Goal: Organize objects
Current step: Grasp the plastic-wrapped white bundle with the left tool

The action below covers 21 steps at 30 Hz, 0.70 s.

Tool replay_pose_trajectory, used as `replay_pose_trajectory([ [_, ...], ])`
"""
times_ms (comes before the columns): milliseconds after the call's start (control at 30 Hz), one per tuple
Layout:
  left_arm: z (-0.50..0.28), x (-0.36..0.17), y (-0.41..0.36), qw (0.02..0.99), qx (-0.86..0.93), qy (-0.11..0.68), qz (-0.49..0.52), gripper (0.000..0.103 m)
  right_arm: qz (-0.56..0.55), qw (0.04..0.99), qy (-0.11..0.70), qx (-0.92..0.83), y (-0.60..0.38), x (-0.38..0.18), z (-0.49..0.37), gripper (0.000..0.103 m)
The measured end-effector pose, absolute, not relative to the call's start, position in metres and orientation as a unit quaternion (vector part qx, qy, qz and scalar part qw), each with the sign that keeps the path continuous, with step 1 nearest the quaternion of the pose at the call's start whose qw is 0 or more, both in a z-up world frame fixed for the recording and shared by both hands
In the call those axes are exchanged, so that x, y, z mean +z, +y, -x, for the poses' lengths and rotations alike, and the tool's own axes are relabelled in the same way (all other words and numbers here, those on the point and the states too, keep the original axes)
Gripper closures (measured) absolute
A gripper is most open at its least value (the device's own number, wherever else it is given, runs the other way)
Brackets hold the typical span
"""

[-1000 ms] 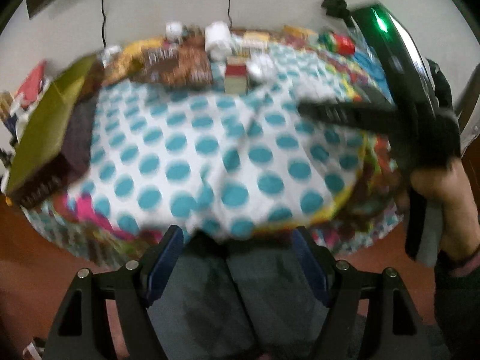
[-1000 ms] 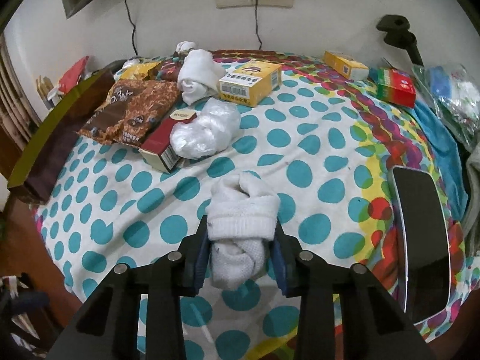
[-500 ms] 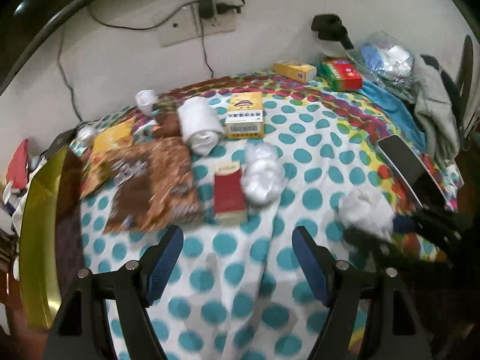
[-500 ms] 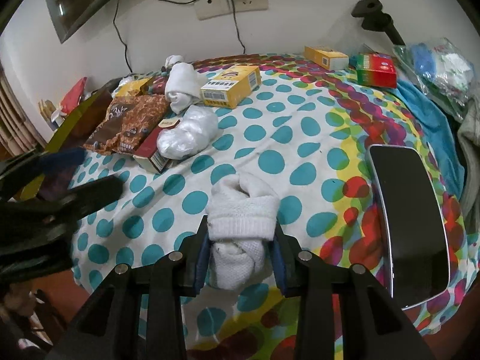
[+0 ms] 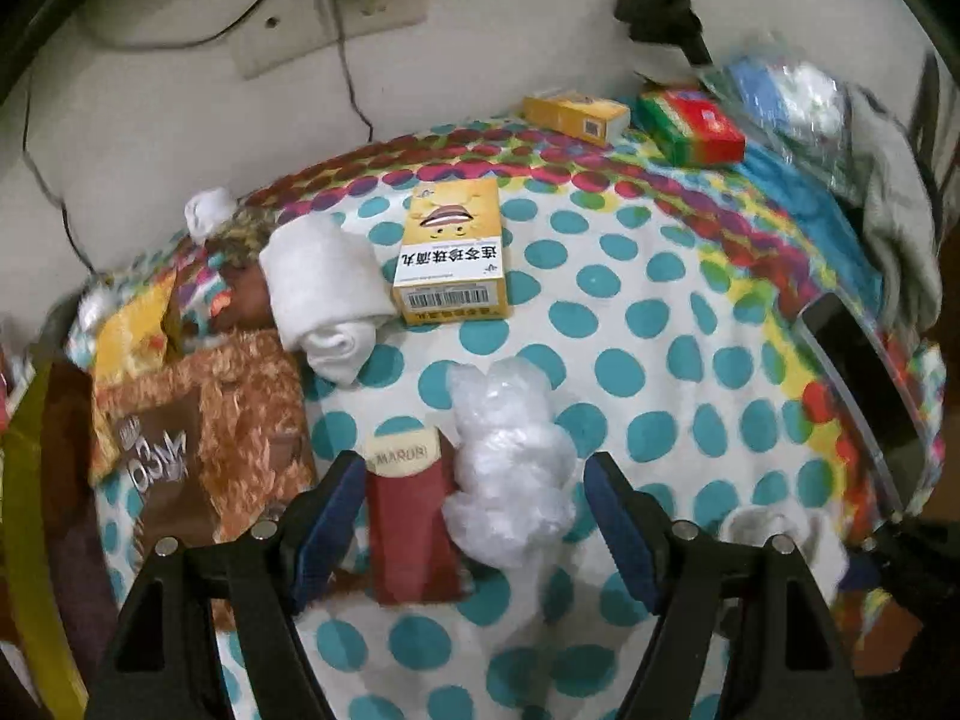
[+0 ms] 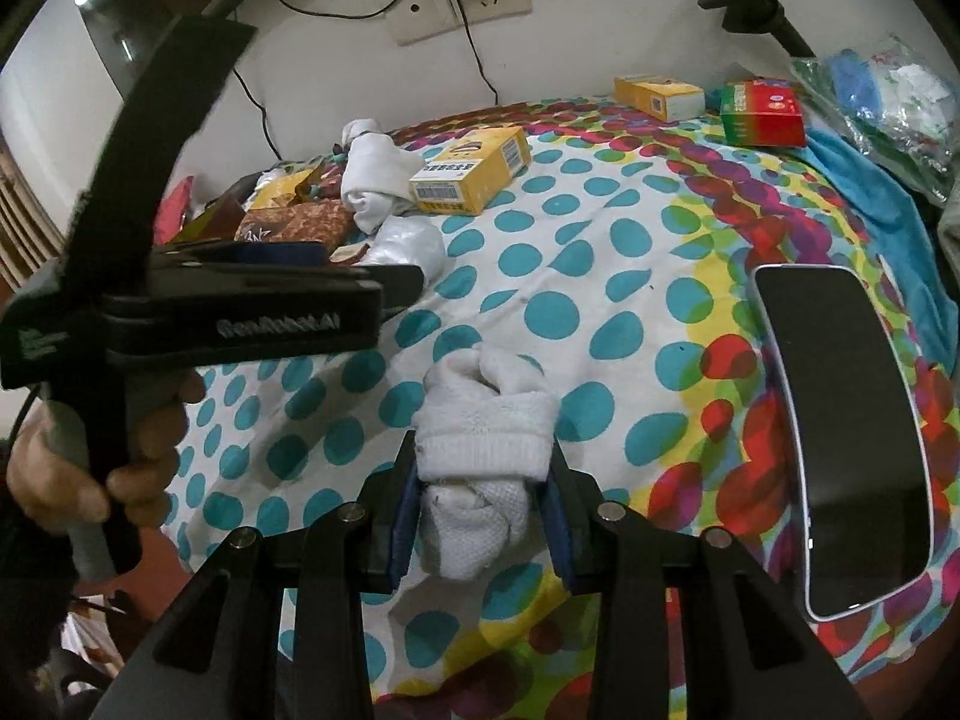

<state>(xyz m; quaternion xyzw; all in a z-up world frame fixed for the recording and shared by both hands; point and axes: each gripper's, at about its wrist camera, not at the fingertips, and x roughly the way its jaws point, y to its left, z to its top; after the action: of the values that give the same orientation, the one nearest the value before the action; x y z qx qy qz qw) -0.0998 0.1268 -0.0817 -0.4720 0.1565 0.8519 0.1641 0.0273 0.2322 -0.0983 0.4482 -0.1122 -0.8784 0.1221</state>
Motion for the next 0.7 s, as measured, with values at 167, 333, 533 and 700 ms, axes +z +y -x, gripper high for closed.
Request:
replay_pose_trajectory([
  [167, 0.098, -0.083, 0.141, 0.184, 0.845, 0.195, 0.462, 0.026, -0.448, 0.128, -0.128, -0.876, 0.237, -0.1, -0.026, 0.069],
  [333, 0.1, -0.083, 0.15, 0.216, 0.835, 0.186, 0.472, 0.027, -0.446, 0.128, -0.132, -0.876, 0.239, -0.1, -0.025, 0.068],
  [533, 0.1, -0.09, 0.16, 0.189, 0.836, 0.215, 0.468, 0.028, -0.445, 0.127, -0.128, -0.877, 0.239, -0.099, -0.025, 0.068],
  [700, 0.099, -0.08, 0.163, 0.197, 0.84, 0.21, 0.46, 0.059, -0.445, 0.125, -0.127, -0.877, 0.237, -0.099, -0.024, 0.068],
])
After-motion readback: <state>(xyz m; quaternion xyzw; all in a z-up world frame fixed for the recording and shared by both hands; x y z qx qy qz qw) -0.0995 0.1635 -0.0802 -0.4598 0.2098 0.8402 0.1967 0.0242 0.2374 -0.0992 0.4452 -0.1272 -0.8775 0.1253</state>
